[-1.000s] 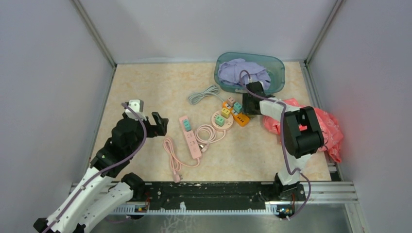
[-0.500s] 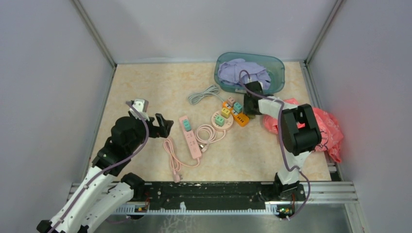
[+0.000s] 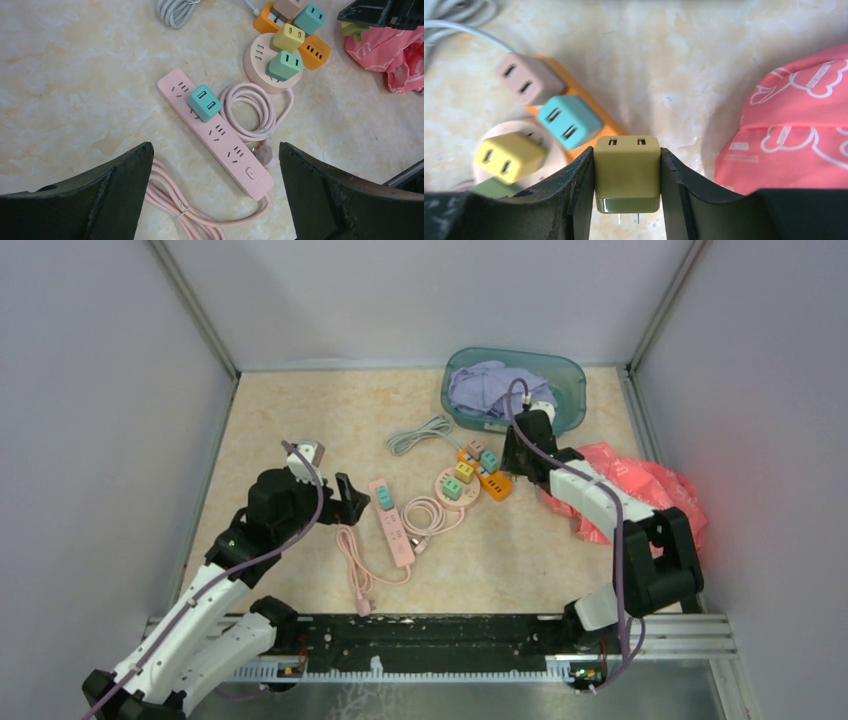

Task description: Insert the plug

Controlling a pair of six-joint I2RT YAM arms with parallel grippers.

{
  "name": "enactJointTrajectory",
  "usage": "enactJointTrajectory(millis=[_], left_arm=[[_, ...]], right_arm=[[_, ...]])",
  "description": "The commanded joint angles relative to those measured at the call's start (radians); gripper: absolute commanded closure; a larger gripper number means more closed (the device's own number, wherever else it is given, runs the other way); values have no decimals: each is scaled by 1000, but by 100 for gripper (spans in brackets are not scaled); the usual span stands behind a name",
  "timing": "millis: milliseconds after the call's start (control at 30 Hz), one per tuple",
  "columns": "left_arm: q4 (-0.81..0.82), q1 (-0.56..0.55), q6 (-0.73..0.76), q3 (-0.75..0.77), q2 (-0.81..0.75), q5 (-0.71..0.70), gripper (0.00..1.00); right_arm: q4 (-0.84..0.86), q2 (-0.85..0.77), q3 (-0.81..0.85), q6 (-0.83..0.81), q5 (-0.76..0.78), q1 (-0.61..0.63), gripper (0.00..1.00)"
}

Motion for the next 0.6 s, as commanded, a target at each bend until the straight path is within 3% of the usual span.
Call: enactJointTrajectory(millis=[0, 367, 567], left_arm=[[6, 7, -69, 42, 13, 31, 0], [137, 2, -241, -32, 26, 118, 0], [304, -28, -357, -135, 32, 169, 2]], right_arm=[[45, -123, -18, 61, 59, 78, 62], [129, -275, -65, 193, 97, 260, 63], [223, -324, -110, 268, 121, 358, 63]])
